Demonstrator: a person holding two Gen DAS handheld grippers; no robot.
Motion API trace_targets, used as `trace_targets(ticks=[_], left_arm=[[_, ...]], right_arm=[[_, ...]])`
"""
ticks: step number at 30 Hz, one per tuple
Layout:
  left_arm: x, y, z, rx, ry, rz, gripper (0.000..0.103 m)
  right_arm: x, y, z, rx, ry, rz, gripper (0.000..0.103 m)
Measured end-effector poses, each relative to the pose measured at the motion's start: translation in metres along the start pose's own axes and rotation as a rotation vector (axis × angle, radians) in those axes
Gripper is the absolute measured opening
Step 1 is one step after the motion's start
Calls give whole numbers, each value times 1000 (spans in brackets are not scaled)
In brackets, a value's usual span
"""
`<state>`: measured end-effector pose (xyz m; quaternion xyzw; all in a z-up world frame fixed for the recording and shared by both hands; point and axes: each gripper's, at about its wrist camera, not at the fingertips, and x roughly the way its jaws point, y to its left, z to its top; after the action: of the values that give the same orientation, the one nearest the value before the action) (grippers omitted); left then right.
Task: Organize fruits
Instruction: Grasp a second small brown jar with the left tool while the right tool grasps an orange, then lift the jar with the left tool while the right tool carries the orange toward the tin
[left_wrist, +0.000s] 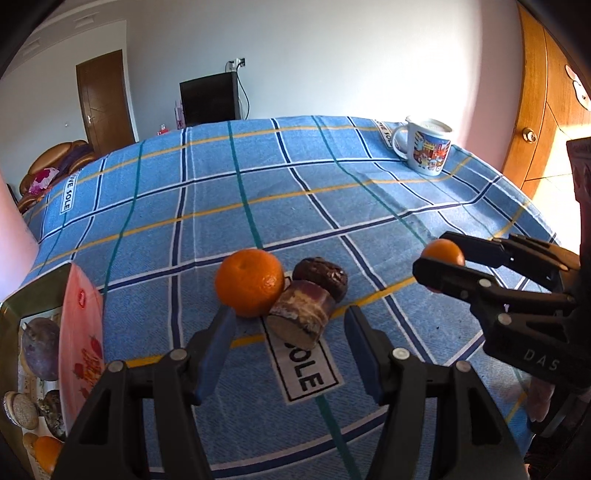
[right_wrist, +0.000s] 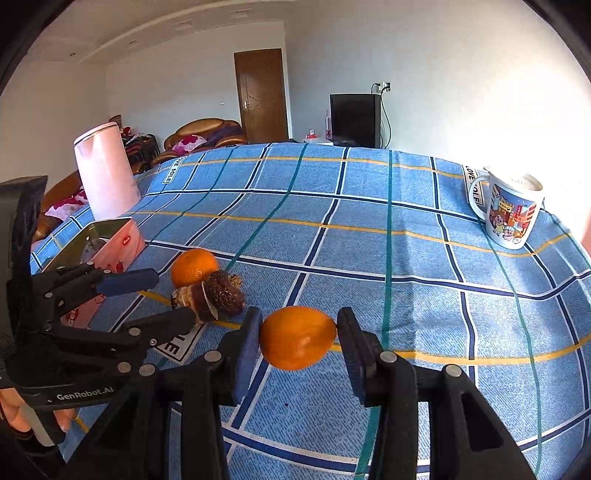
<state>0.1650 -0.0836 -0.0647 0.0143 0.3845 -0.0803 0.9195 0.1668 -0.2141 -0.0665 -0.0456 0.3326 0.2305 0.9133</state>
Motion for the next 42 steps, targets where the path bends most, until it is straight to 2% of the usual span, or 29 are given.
trace_targets(ticks=[10,12,15,29,42], left_arm=[[19,-5,6,-26,67,-26,60],[22,-3,5,-37,85,-53,46],[21,2,4,-61,83,-74,45],[-5,0,4,-39,-57,-54,45],[-25,-8,2,3,-166,-3,45]], right_arm=[[-3,-6,-2,36,-19,31,44],[-3,-5,-2,33,-17,30,44],[-2,-5,-2,31,-12,31,44],[-13,0,-2,1,-75,40,44],[-25,3,-3,-14,-136,48,44]])
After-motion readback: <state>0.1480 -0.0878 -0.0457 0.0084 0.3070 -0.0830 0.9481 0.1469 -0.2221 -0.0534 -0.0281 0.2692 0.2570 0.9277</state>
